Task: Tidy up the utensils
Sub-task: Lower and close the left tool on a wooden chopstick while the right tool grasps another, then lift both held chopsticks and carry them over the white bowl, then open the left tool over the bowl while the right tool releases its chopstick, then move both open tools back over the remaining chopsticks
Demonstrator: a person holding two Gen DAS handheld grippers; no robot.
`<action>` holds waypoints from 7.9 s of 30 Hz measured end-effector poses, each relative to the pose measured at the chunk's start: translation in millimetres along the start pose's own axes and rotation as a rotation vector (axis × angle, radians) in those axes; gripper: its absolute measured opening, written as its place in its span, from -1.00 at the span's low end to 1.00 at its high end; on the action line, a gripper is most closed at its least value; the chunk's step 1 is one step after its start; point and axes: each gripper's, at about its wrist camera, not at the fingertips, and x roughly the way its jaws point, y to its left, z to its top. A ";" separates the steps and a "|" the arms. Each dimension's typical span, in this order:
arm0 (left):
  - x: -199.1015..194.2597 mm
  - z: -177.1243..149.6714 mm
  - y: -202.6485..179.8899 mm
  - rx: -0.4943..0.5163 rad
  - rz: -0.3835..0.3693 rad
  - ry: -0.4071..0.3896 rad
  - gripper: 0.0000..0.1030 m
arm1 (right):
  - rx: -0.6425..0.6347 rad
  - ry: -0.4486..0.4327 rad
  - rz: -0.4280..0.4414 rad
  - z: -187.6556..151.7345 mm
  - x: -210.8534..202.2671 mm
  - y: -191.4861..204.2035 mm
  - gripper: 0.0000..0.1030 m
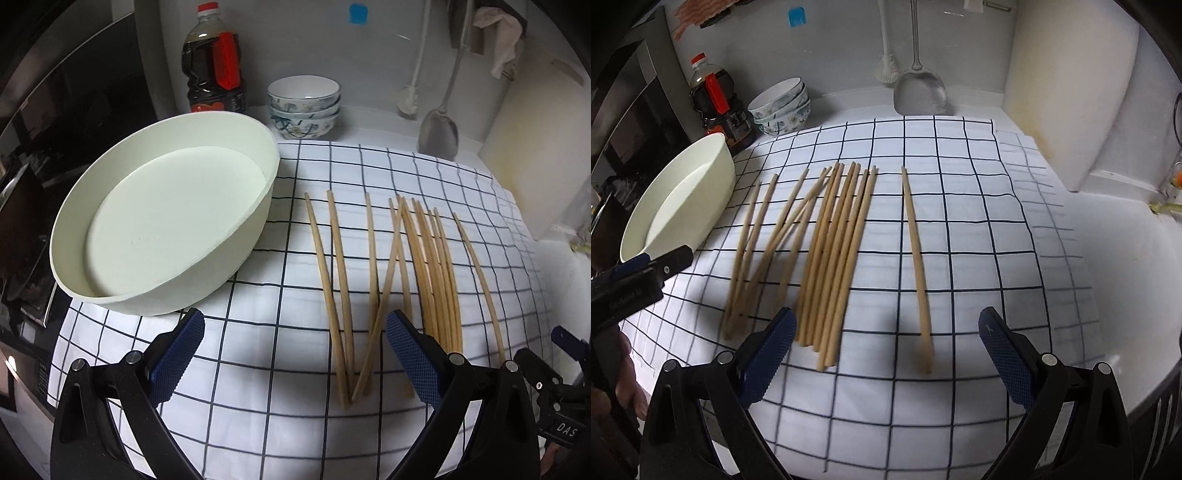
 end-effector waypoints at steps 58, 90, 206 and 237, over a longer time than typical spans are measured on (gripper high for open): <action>81.2 -0.9 -30.0 0.007 0.046 0.028 -0.62 | -0.145 -0.020 -0.034 34.4 94.4 -7.2 -0.73; -39.8 44.8 6.8 -0.024 -0.036 -0.078 -0.87 | -0.157 -0.110 0.136 67.5 -1.5 43.0 -0.88; -46.1 57.9 116.3 0.052 -0.112 -0.004 0.84 | 0.046 0.039 0.013 43.2 3.5 153.3 0.38; 25.4 9.7 -12.8 0.022 0.044 0.005 0.84 | 0.145 0.001 -0.002 8.4 38.9 -7.3 0.38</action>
